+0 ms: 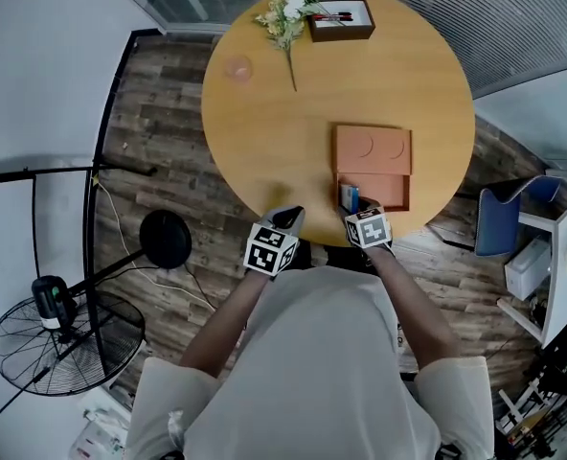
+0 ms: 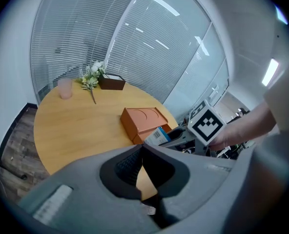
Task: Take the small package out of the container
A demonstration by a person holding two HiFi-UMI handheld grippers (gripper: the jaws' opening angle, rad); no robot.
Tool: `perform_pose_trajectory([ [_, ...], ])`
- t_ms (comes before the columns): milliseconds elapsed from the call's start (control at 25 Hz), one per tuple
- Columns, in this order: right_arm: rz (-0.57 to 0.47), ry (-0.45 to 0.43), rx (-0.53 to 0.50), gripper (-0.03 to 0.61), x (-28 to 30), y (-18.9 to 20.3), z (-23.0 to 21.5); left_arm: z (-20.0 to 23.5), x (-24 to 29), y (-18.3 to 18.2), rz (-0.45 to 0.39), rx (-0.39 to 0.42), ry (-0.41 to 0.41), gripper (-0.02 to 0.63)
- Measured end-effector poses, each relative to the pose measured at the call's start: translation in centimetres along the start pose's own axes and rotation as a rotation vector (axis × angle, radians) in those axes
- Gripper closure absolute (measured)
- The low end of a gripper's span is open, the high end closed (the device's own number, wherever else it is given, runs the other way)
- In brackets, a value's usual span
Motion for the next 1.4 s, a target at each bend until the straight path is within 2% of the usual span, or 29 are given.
perform_pose_trajectory([
  [160,-0.008,0.045,0.034,0.420,1.0,-0.2,0.5,0.7,-1.0,0.7,0.009,0.001,-0.005,0.595],
  [320,-0.038,0.110,0.031,0.509,0.9,-1.0,-0.2,1.3,-1.6,1.3,0.017,0.008,-0.004,0.595],
  [440,-0.067,0.118,0.033,0.526,0.2,-1.0,-1.0,1.1,-2.1,1.3,0.007,0.030,0.011,0.595],
  [720,-0.157,0.130,0.085,0.529,-2.8,-1.3,-0.5,0.4,-3.4,0.3,-0.037,0.084,0.044,0.595],
  [1000,-0.246,0.162,0.082,0.529,-7.1,-0.6,0.1,-1.6,-4.5,-1.3,-0.091,0.151,0.098,0.595],
  [1200,-0.373,0.177,0.098,0.529,-12.2,-0.8,0.4,-2.6,-5.4,-3.8,-0.146,0.192,0.132,0.595],
  [1400,-0.501,0.180,0.113,0.528,-17.8,-0.2,0.7,-4.2,-7.0,-6.1,-0.191,0.220,0.132,0.595],
])
Point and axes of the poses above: the fingertips, and each gripper's own axes: x forward along the fingers, z to its left, y out of its underside, the point moved 7 cm from there along -x, backward along the fingers, and after that the axes turned 10 degrees about x, right-handed, at the moved point
